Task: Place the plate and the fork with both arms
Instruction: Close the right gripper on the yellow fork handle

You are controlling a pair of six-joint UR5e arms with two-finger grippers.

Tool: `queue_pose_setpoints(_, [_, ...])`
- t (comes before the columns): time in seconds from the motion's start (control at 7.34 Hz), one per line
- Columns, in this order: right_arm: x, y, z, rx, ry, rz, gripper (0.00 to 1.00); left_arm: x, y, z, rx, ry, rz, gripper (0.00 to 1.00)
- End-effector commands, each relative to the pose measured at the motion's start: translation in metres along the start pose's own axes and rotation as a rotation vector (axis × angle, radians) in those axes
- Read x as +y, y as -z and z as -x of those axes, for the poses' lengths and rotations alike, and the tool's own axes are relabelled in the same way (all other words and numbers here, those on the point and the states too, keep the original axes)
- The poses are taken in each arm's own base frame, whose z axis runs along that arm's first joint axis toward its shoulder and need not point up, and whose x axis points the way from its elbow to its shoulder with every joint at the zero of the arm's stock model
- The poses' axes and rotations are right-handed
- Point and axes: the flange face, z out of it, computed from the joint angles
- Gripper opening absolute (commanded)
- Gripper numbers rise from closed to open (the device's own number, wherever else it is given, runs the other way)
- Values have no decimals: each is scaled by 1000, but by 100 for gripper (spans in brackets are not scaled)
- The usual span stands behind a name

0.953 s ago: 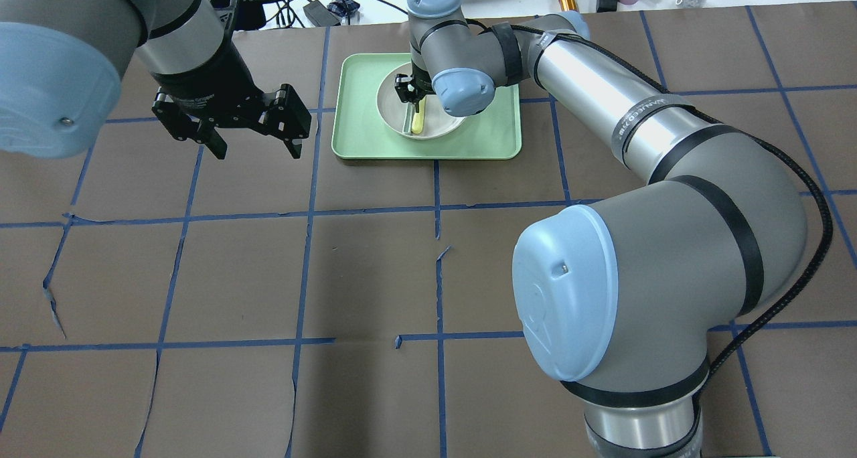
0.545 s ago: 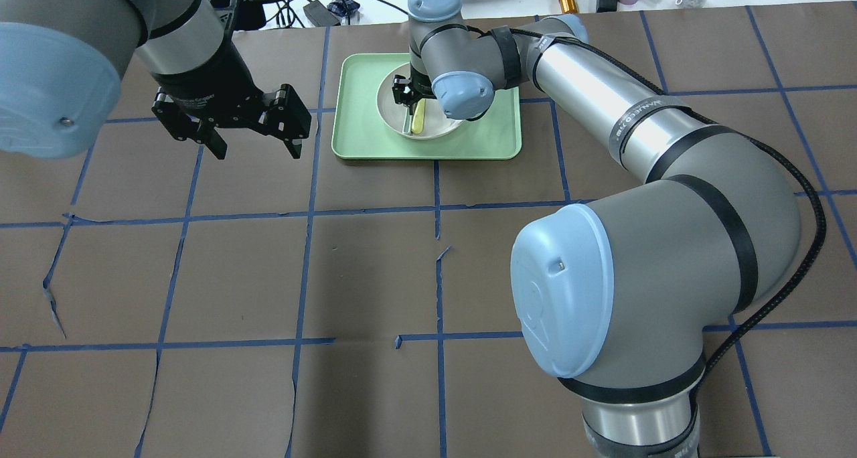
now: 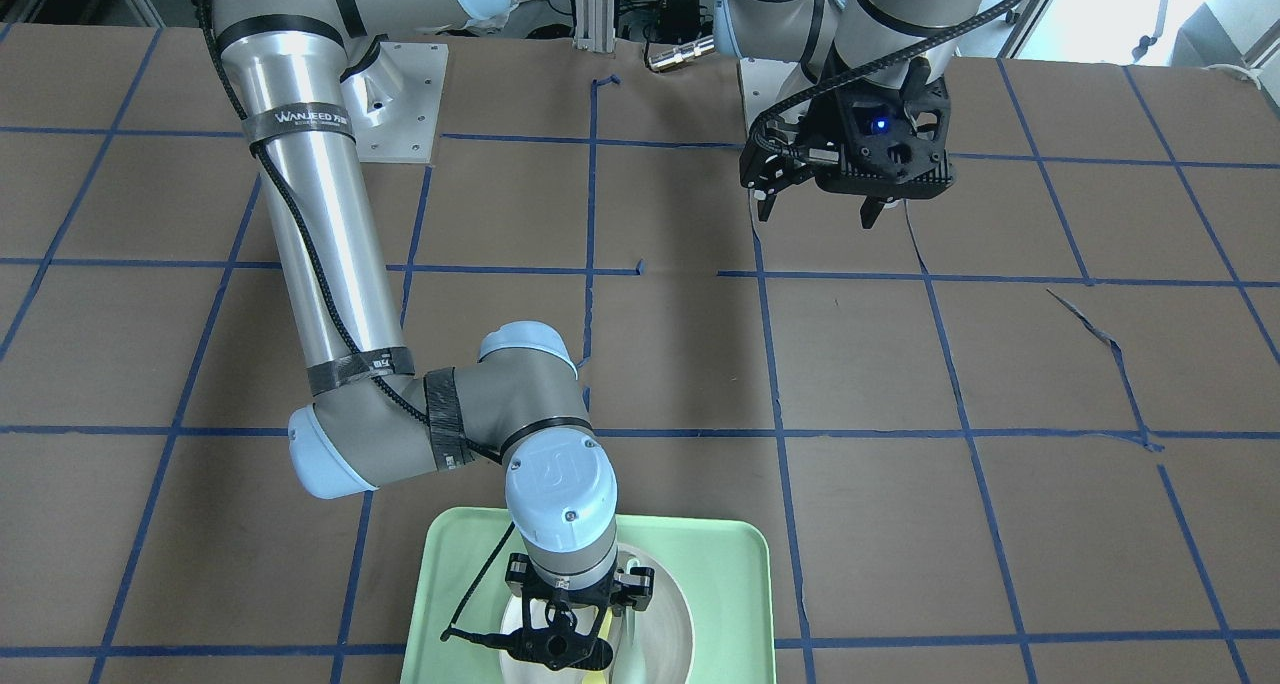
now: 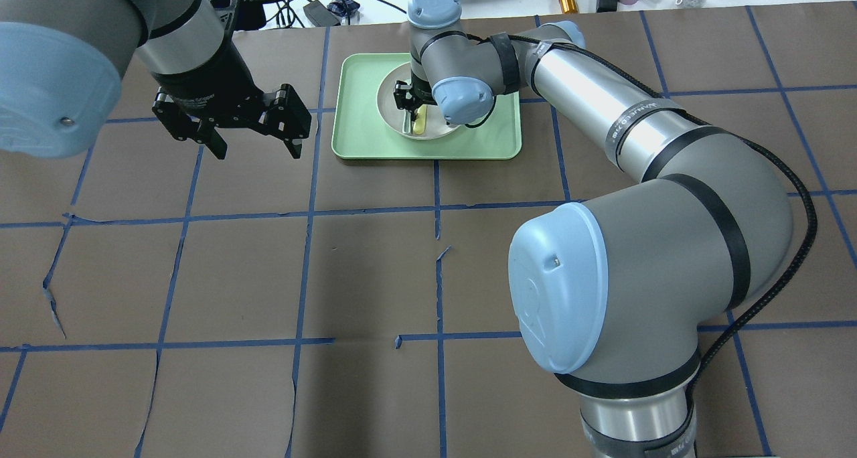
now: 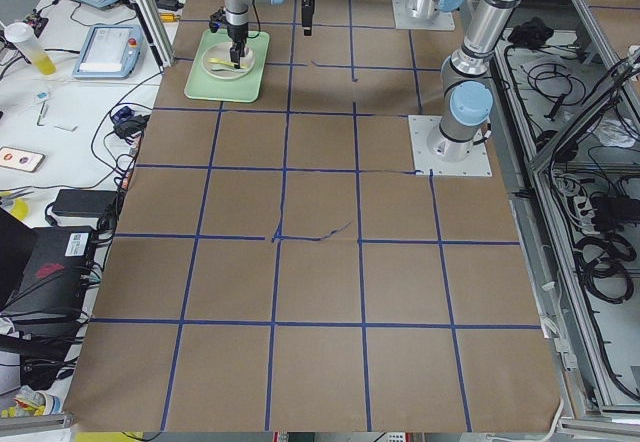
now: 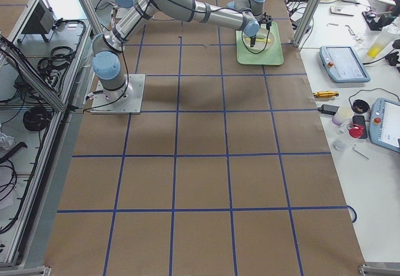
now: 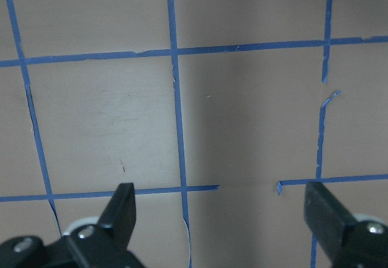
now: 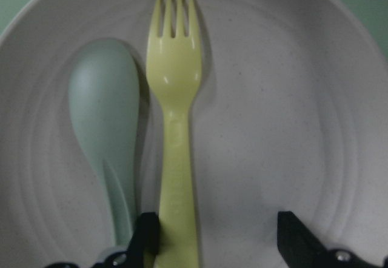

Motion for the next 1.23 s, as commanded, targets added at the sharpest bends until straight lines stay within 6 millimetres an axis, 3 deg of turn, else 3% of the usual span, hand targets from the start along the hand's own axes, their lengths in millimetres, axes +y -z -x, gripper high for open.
queue_pose_setpoints(0.0, [1, 6, -1, 6, 45, -5, 70, 0, 0, 0, 0, 0, 1, 100])
queue_pose_setpoints(0.82, [2, 5, -2, 8, 53, -4, 22, -1, -1, 0, 0, 0, 2, 100])
queue_pose_setpoints(1.09, [1, 12, -3, 7, 55, -12, 22, -1, -1, 0, 0, 0, 2, 100])
